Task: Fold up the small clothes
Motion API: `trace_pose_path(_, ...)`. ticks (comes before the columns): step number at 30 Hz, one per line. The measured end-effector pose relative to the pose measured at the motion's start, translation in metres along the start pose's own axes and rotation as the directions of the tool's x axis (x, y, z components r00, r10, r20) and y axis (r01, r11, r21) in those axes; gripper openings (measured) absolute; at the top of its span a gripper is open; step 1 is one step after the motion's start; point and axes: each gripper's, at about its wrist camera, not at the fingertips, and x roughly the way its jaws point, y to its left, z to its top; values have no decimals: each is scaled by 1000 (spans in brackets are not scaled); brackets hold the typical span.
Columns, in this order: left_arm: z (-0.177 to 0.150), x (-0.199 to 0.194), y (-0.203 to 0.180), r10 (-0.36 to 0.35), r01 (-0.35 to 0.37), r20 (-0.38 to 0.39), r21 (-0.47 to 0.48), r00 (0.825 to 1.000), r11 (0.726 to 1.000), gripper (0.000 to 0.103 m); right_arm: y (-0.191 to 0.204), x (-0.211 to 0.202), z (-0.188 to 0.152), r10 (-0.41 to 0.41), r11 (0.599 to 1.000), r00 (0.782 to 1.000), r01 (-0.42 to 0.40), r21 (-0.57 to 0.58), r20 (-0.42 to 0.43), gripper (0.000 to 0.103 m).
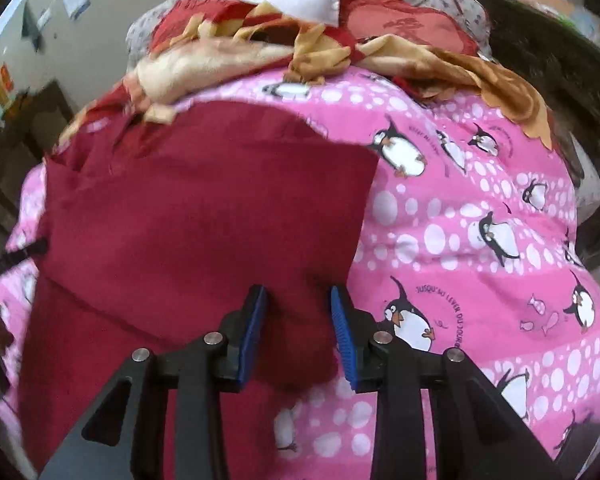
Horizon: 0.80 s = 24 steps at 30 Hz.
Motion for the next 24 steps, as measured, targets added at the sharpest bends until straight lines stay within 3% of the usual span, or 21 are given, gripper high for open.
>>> trace_pose_path(4, 11, -17, -4, -16, 18, 103, -19, 995, 1000, 67, 11, -22, 18, 73, 997, 991, -75, 13, 111, 35)
trace_pose_path(7, 13, -1, -13, -11, 12, 64, -24, 998, 1000, 68, 25, -2, 33, 89, 996, 990, -90, 8, 106, 35)
trace_pose_path(12, 4, 46, -18, 87, -86, -53, 27, 995, 996, 69, 21, 53, 55, 56, 995, 997, -60, 78, 52, 34)
trace_pose_path(15, 0, 54, -9, 71, -72, -68, -5, 995, 997, 74, 20, 51, 59, 64, 995, 997, -67, 79, 51, 34)
trace_pose_path(19, -1, 54, -5, 60, -61, -65, -12, 996, 998, 77, 15, 22, 46, 66, 996, 997, -69, 59, 44, 34)
trace_pose_path(24, -5, 55, -5, 67, -67, -46, -7, 997, 998, 79, 8, 0, -3, 68, 998, 997, -68, 12, 22, 34)
